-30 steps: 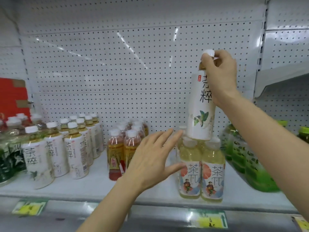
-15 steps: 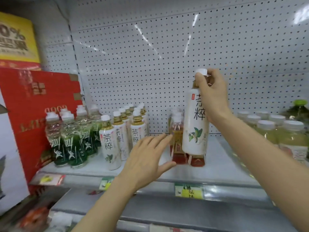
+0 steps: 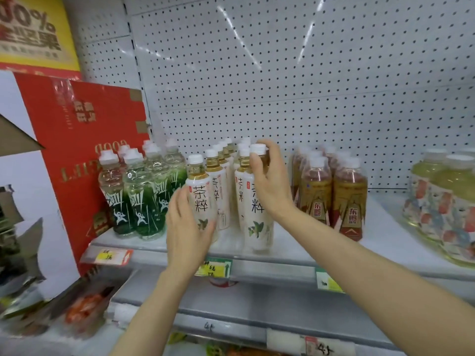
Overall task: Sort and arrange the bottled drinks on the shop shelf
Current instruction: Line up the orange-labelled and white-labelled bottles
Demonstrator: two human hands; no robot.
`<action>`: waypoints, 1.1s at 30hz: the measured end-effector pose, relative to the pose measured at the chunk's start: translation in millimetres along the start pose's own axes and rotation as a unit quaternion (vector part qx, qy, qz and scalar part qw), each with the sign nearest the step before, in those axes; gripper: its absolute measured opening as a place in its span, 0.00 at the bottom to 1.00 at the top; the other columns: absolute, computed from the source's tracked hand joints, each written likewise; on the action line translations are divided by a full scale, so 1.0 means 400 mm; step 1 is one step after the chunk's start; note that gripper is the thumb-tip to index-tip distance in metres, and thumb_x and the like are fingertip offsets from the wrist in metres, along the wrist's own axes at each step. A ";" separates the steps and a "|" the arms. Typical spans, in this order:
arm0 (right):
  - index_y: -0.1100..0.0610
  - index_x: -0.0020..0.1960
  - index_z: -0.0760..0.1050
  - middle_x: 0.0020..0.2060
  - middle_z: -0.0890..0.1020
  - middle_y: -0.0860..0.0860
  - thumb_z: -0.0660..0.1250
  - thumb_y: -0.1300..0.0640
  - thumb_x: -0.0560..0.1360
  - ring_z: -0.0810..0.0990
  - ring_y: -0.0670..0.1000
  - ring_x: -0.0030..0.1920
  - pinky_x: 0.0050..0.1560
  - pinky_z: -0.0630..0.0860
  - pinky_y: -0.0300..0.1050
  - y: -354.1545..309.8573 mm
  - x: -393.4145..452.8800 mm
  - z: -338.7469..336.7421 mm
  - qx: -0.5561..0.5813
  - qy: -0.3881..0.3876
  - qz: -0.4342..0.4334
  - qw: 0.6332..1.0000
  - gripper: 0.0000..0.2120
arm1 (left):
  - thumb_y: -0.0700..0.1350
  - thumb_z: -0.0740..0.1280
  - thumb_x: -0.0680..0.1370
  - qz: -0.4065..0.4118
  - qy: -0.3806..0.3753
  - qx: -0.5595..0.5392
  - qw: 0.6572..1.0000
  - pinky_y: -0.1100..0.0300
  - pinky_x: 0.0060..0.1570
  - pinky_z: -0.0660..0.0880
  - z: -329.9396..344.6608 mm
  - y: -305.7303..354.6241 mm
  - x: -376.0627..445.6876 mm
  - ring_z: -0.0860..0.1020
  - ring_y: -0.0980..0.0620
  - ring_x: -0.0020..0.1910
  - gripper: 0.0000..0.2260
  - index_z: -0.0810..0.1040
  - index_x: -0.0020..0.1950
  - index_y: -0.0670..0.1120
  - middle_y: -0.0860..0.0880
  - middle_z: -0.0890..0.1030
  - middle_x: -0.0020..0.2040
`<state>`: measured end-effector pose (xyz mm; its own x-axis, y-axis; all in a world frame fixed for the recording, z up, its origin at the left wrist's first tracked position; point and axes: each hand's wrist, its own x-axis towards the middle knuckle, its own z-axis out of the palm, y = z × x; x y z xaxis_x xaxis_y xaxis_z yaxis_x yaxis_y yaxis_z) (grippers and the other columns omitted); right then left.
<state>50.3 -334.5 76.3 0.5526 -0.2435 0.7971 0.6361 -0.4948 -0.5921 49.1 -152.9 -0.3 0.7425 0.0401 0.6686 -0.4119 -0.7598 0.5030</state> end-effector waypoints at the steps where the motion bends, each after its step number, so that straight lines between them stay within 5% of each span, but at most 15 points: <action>1: 0.54 0.65 0.69 0.53 0.77 0.49 0.58 0.48 0.82 0.77 0.51 0.51 0.53 0.76 0.51 0.012 -0.007 0.023 -0.007 -0.001 -0.002 1.000 0.15 | 0.50 0.75 0.74 -0.045 -0.029 -0.029 0.998 0.50 0.74 0.60 -0.003 -0.009 0.016 0.58 0.45 0.78 0.45 0.50 0.81 0.44 0.44 0.55 0.80; 3: 0.53 0.66 0.68 0.55 0.77 0.51 0.56 0.44 0.81 0.78 0.54 0.54 0.56 0.75 0.55 0.033 -0.014 0.063 -0.019 0.001 0.004 1.000 0.18 | 0.51 0.75 0.74 -0.099 -0.097 -0.057 0.989 0.46 0.71 0.64 0.005 -0.028 0.055 0.60 0.44 0.77 0.48 0.46 0.82 0.45 0.44 0.54 0.80; 5: 0.53 0.65 0.69 0.52 0.79 0.53 0.54 0.43 0.80 0.75 0.54 0.55 0.57 0.72 0.52 0.051 -0.010 0.093 -0.039 0.007 0.005 0.999 0.20 | 0.50 0.76 0.73 -0.105 -0.136 -0.092 0.981 0.47 0.66 0.70 0.020 -0.052 0.091 0.68 0.44 0.73 0.45 0.50 0.81 0.47 0.45 0.64 0.76; 9: 0.56 0.66 0.71 0.54 0.76 0.48 0.58 0.50 0.82 0.68 0.49 0.56 0.55 0.66 0.43 0.057 -0.010 0.149 -0.071 0.046 0.016 0.996 0.16 | 0.46 0.75 0.74 -0.118 -0.197 -0.170 0.958 0.67 0.40 0.73 0.046 -0.091 0.130 0.78 0.52 0.52 0.29 0.63 0.69 0.47 0.49 0.78 0.62; 14: 0.54 0.69 0.68 0.58 0.70 0.45 0.59 0.44 0.79 0.65 0.45 0.58 0.62 0.69 0.51 0.051 -0.030 0.172 -0.112 0.080 0.027 0.990 0.22 | 0.54 0.79 0.67 -0.061 -0.228 -0.226 0.945 0.47 0.61 0.77 0.070 -0.135 0.130 0.77 0.52 0.62 0.40 0.61 0.72 0.53 0.54 0.76 0.64; 16: 0.49 0.76 0.58 0.68 0.63 0.41 0.67 0.41 0.75 0.61 0.45 0.70 0.72 0.65 0.54 0.053 -0.072 0.136 -0.105 0.039 0.078 0.991 0.34 | 0.61 0.82 0.59 -0.051 -0.267 -0.263 0.926 0.49 0.66 0.73 0.070 -0.156 0.146 0.73 0.55 0.66 0.53 0.55 0.76 0.58 0.56 0.72 0.70; 18: 0.43 0.79 0.44 0.74 0.54 0.35 0.76 0.44 0.70 0.54 0.36 0.74 0.74 0.57 0.44 0.052 -0.126 0.098 -0.045 -0.046 0.181 0.981 0.51 | 0.59 0.84 0.54 -0.062 -0.315 -0.330 0.888 0.49 0.68 0.71 0.072 -0.177 0.171 0.72 0.55 0.69 0.60 0.52 0.77 0.65 0.57 0.71 0.71; 21: 0.43 0.79 0.42 0.74 0.61 0.36 0.81 0.53 0.65 0.64 0.30 0.67 0.68 0.65 0.36 0.085 -0.159 0.078 0.062 -0.123 0.289 0.947 0.58 | 0.43 0.83 0.62 -0.087 -0.378 -0.388 0.836 0.57 0.60 0.77 0.082 -0.187 0.193 0.78 0.53 0.63 0.43 0.65 0.71 0.57 0.59 0.82 0.59; 23: 0.46 0.78 0.53 0.69 0.74 0.45 0.81 0.54 0.62 0.76 0.41 0.65 0.66 0.74 0.46 0.113 -0.159 0.085 0.075 -0.141 0.298 0.941 0.53 | 0.36 0.79 0.68 -0.069 -0.395 -0.387 0.830 0.61 0.54 0.79 0.083 -0.177 0.190 0.81 0.52 0.59 0.29 0.72 0.61 0.57 0.60 0.85 0.52; 26: 0.47 0.69 0.66 0.60 0.82 0.48 0.76 0.59 0.63 0.81 0.47 0.59 0.61 0.78 0.55 0.118 -0.163 0.115 0.087 -0.126 0.288 0.945 0.38 | 0.39 0.79 0.68 -0.054 -0.415 -0.388 0.821 0.57 0.60 0.78 0.091 -0.196 0.189 0.80 0.57 0.60 0.36 0.67 0.70 0.55 0.56 0.82 0.60; 29: 0.49 0.70 0.66 0.61 0.81 0.49 0.75 0.59 0.65 0.81 0.48 0.60 0.61 0.78 0.53 0.121 -0.172 0.139 0.108 -0.115 0.287 0.945 0.36 | 0.39 0.78 0.69 -0.046 -0.428 -0.384 0.817 0.66 0.54 0.77 0.090 -0.206 0.197 0.79 0.62 0.59 0.42 0.60 0.76 0.55 0.57 0.80 0.63; 33: 0.48 0.71 0.65 0.61 0.81 0.47 0.74 0.66 0.70 0.81 0.46 0.60 0.55 0.79 0.42 0.125 -0.187 0.141 0.106 -0.084 0.272 0.953 0.34 | 0.38 0.78 0.70 -0.036 -0.411 -0.369 0.833 0.69 0.50 0.78 0.087 -0.197 0.186 0.80 0.65 0.55 0.37 0.64 0.72 0.54 0.57 0.80 0.61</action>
<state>71.1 -294.0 -19.6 0.8989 -0.2697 0.3454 0.3154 -0.1490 -0.9372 155.1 -112.4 -9.4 0.7653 -0.6195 0.1750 -0.3383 -0.1558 0.9280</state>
